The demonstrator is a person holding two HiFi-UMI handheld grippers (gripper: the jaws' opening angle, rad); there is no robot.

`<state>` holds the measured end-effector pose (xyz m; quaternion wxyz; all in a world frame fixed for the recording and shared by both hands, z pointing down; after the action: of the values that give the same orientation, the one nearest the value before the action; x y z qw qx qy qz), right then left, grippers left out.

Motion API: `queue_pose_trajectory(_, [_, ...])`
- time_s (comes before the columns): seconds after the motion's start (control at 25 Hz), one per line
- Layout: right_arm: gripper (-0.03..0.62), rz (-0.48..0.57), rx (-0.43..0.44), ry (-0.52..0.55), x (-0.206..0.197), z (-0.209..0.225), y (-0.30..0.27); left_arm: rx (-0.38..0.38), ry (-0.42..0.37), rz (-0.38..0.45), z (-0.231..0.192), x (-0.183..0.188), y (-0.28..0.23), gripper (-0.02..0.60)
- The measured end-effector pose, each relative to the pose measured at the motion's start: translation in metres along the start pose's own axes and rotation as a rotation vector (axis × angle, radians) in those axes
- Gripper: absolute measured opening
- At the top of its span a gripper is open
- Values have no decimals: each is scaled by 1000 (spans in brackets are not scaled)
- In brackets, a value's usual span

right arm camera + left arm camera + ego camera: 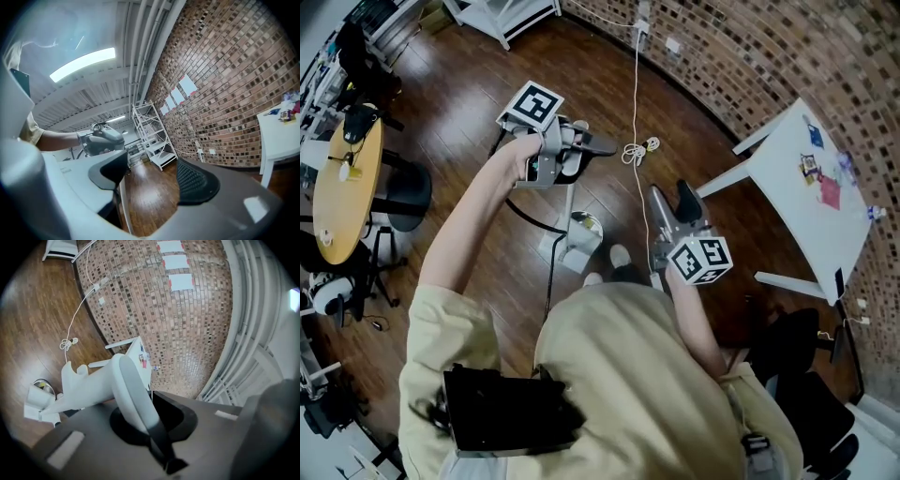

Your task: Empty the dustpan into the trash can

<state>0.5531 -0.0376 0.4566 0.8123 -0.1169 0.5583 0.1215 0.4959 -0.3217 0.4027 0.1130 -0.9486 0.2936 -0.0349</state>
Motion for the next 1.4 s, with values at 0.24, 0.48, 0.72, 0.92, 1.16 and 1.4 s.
queue_pose_trajectory(0.24, [314, 1, 7, 9, -4, -27, 17, -41, -98, -9, 15, -84, 12, 5])
queue_pose_trajectory(0.48, [314, 3, -1, 20, -19, -65, 43, -48, -172, 13, 15, -164, 40, 2])
queue_pose_trajectory(0.72, [314, -19, -2, 16, -47, -110, 83, -13, -214, 39, 12, -230, 57, 0])
queue_pose_trajectory(0.92, [314, -28, 40, 33, -52, -127, 103, 7, -222, 123, 11, -259, 65, 0])
queue_pose_trajectory(1.16, [314, -11, 103, 13, -50, -126, 125, 33, -195, 251, 26, -288, 65, 0])
queue_pose_trajectory(1.4, [310, -51, 171, 26, -59, -118, 160, 152, -297, 415, 52, -321, 81, 0])
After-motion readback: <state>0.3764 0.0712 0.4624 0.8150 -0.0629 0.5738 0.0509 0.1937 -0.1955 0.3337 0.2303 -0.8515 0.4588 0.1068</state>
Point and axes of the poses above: the fingertips, and each gripper's own axes: y backward along the fingers, z to its right, x out of its top, the point moved 10 cm from there along y, backward along the fingers, and after that the axes turned 4 degrees about y, right-handed, at the moved point
